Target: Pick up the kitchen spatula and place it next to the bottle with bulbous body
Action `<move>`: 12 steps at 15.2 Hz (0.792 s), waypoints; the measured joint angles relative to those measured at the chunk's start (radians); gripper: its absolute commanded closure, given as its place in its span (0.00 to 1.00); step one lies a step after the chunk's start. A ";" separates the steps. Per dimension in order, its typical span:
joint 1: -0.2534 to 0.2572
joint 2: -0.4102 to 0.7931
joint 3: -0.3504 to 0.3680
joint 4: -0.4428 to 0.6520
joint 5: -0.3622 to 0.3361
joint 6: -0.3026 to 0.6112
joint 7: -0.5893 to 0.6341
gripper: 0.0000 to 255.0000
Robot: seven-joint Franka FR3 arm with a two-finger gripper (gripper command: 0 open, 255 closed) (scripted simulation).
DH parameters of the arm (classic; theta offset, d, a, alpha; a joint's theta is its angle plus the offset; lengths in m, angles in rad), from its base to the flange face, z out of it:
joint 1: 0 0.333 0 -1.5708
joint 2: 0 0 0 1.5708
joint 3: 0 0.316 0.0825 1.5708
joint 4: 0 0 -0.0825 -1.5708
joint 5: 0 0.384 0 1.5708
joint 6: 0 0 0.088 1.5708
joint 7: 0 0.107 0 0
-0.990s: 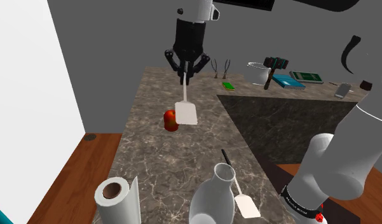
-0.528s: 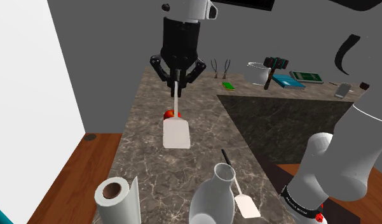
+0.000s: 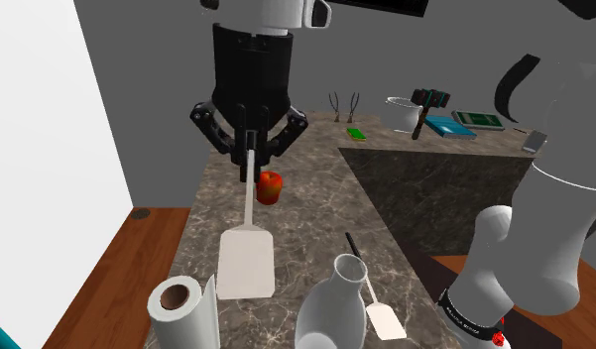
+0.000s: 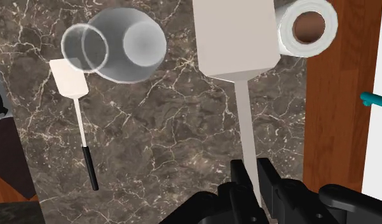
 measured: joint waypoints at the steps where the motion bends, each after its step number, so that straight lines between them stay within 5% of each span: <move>1: 0.016 0.016 0.012 0.019 -0.009 -0.007 0.026 1.00; 7: 0.154 0.180 0.075 0.210 -0.105 -0.073 0.188 1.00; 12: 0.141 0.151 0.076 0.107 -0.086 0.004 0.199 1.00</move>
